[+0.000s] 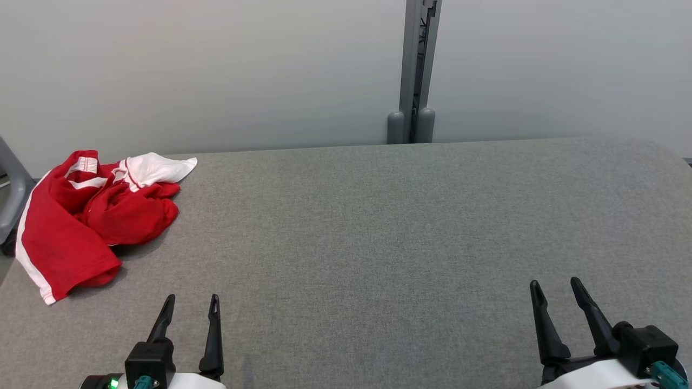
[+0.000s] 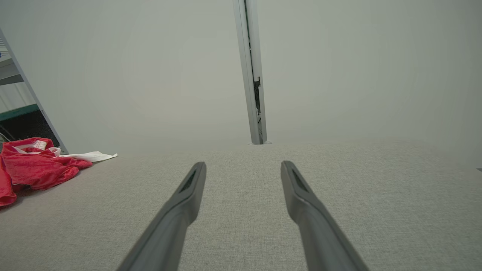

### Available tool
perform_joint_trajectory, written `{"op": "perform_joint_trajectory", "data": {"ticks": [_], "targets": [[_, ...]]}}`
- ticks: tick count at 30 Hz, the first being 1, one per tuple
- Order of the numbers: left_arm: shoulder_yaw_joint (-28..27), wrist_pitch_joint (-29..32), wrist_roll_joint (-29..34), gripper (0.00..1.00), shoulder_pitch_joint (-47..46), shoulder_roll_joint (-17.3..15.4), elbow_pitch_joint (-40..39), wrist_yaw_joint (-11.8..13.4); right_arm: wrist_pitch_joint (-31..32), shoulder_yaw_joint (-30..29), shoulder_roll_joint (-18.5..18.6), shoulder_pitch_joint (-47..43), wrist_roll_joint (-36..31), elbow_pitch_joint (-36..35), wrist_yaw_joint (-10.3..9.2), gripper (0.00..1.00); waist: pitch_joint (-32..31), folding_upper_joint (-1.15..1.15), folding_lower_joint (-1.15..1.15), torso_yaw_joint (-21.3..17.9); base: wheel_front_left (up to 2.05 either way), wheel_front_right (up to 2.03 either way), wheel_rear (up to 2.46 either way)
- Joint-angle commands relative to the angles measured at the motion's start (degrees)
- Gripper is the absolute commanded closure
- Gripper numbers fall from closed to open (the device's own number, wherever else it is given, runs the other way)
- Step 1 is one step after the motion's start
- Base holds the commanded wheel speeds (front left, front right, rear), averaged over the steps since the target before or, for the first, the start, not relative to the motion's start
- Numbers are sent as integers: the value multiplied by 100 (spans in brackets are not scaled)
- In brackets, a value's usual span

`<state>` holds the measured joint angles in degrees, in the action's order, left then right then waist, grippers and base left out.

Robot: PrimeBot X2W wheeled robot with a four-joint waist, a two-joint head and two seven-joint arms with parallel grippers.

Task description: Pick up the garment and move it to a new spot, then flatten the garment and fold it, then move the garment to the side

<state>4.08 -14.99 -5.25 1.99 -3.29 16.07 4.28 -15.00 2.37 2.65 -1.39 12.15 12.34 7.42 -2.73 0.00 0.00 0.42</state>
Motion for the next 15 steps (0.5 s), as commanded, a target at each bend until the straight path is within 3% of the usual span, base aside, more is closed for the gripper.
{"op": "perform_joint_trajectory", "data": {"ticks": [1, 15], "targets": [[-19, -30, -14, 0, -30, -23, 7, -11, -28, 3, 43, 56, 10, 26, 13, 0, -1, 0, 0, 2, 0, 0, 0], [-20, -30, 0, 0, -71, -9, 71, -15, -28, 5, 44, 60, 11, 34, 13, 0, -10, 0, 0, 8, 0, 0, 0]]}}
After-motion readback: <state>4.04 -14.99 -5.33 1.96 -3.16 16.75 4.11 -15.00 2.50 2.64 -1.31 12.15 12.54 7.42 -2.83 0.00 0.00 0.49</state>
